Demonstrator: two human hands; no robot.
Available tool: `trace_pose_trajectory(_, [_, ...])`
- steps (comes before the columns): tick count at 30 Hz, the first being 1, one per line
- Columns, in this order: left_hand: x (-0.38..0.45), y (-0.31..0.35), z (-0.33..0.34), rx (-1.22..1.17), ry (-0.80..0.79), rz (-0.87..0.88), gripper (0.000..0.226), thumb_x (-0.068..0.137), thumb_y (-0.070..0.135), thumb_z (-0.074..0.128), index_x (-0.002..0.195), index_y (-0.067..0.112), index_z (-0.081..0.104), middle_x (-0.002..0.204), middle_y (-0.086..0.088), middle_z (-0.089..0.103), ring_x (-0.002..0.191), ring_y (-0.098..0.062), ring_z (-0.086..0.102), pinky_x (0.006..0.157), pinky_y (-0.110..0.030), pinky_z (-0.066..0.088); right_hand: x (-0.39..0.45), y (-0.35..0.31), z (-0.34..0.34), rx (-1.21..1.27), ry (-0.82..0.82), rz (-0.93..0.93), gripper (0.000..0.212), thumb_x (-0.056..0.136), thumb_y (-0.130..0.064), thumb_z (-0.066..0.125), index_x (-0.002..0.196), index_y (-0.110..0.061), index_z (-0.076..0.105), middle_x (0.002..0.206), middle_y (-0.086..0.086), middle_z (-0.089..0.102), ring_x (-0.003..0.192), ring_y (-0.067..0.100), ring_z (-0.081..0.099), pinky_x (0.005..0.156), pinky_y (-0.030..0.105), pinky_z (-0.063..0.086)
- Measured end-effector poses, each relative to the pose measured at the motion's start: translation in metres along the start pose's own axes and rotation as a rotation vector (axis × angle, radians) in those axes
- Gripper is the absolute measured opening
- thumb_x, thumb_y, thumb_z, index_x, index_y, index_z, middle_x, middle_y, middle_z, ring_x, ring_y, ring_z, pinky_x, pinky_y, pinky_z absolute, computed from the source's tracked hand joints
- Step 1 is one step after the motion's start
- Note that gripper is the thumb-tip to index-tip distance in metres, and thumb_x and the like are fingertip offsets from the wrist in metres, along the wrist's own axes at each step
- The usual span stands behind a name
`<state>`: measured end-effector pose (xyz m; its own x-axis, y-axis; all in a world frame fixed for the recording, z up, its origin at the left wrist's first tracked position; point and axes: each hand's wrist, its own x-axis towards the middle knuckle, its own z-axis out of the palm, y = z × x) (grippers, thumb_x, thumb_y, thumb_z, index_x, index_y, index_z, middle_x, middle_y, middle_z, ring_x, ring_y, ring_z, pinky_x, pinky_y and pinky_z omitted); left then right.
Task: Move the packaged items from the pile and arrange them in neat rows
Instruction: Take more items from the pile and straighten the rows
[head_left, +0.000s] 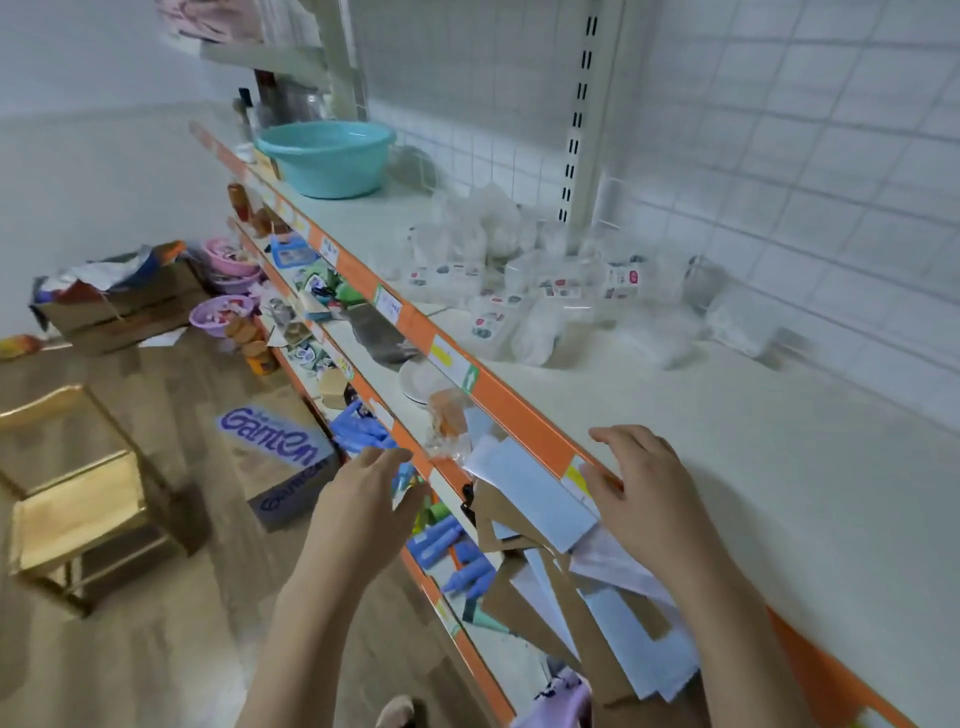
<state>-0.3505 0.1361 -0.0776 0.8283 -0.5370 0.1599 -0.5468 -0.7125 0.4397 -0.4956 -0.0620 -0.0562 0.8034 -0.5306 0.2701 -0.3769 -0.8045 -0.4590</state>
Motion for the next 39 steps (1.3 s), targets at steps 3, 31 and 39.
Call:
trace_pose_trajectory(3, [0.06,0.006,0.0,-0.04,-0.008,0.106,0.043,0.091,0.036,0.052,0.131,0.02,0.046,0.131,-0.001,0.048,0.106,-0.021,0.055,0.083,-0.032,0.046,0.026,0.01,0.005,-0.044,0.031,0.112,0.035,0.086,-0.017,0.06,0.12,-0.008,0.057,0.118,0.006,0.056,0.111,0.026,0.049,0.091,0.029,0.037])
trace_pose_trajectory(31, [0.213,0.108,0.059,-0.059,-0.432,0.678,0.076,0.085,0.037,0.057,0.145,0.026,0.011,0.15,-0.009,0.007,0.121,-0.033,0.038,0.099,-0.036,0.033,0.09,0.022,0.006,-0.166,0.297,0.841,0.069,0.079,-0.018,0.066,0.137,-0.01,0.03,0.125,0.008,0.025,0.099,0.03,0.052,0.08,0.023,0.036])
trace_pose_trajectory(39, [0.151,0.156,0.063,-0.354,-0.409,0.77,0.062,0.08,0.022,0.057,0.138,0.028,0.033,0.14,-0.005,0.025,0.103,-0.031,0.054,0.083,-0.032,0.04,-0.001,0.022,-0.028,0.028,0.638,0.751,0.065,0.079,-0.01,0.064,0.135,-0.029,0.035,0.124,-0.006,0.035,0.1,0.009,0.047,0.082,0.02,0.038])
